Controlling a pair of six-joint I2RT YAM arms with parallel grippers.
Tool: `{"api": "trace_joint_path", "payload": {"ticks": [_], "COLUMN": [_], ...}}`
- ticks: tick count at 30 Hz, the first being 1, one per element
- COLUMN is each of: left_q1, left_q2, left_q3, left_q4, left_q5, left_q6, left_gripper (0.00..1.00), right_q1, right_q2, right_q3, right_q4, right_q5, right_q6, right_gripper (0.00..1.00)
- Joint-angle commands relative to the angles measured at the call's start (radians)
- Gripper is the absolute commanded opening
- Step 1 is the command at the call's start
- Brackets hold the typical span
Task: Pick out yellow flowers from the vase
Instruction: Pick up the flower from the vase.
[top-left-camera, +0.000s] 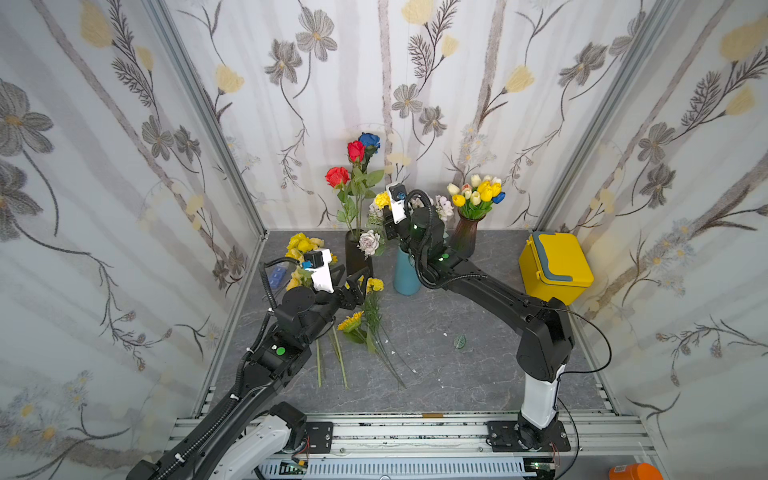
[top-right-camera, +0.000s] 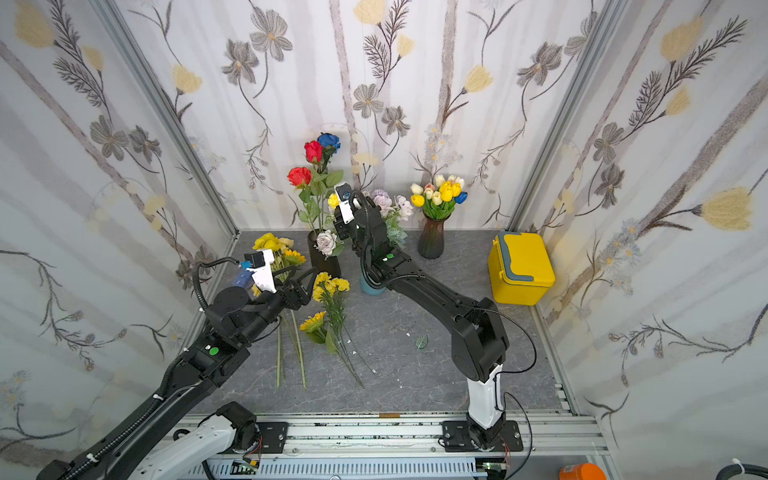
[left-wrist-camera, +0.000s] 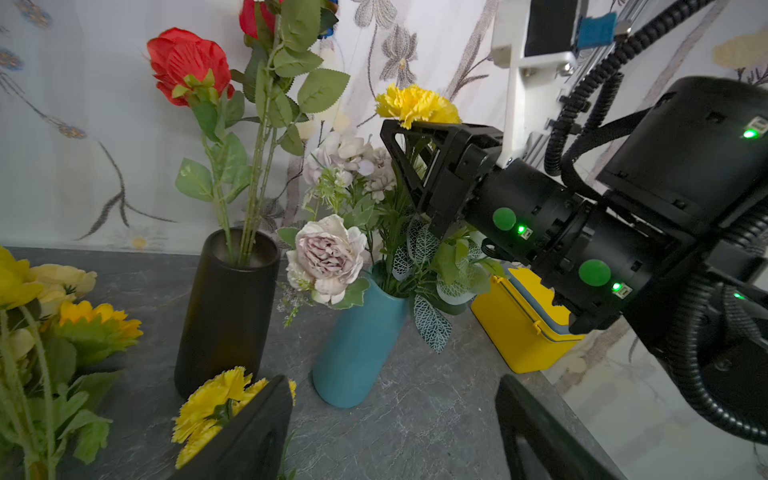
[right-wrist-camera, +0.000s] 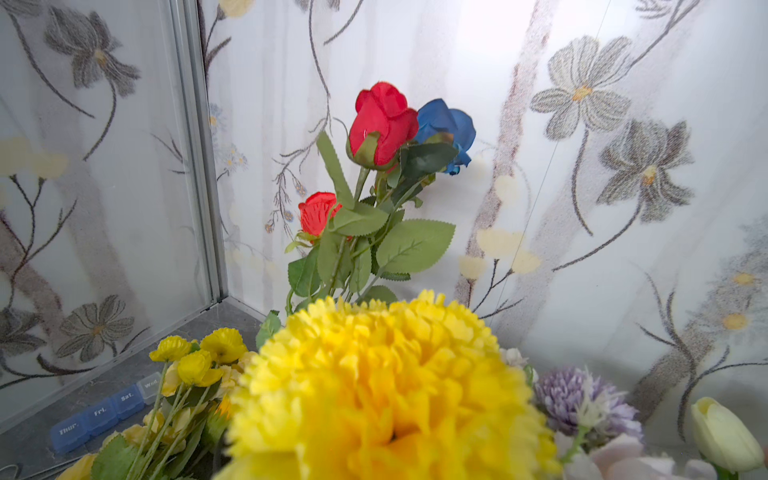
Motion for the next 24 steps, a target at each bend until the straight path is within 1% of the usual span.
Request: {"api": "trace_joint_path", "payload": {"ticks": [1, 7, 10, 17, 24], "left_q1": [-0.023, -0.079, -0.079, -0.078, -0.073], "left_q2": [0.073, 0.232, 0.294, 0.442, 0.583], "left_q3": [0.059, 0.17, 0.196, 0.227, 0.309], "left_q4": [0.042, 0.064, 0.098, 0.216, 0.257], "left_q5": [0.054, 0.039, 0.023, 0.037, 0.022], "left_q6": [0.052, 0.131, 0.147, 0.195, 0.225], "left_gripper": [0.77, 0.68, 0.63, 0.58, 0.44], "right_q1": [-0.001, -0.016, -0.029, -0.042, -0.044], "right_q2": [-0.028, -0.074, -0.093, -0.114, -0.122], "right_q3": [0.009, 0.009, 0.01, 0.017, 0.027], "right_q4": [0.031, 0.0, -0.009, -0.019, -0.031], "right_q5": [-0.001, -0.035, -0.072, -0.113, -0.144], "right_q6": [0.019, 0.068, 0.098, 0.129, 0.158], "right_gripper": [0.38, 0.38, 0.38, 0.39, 0.38]}}
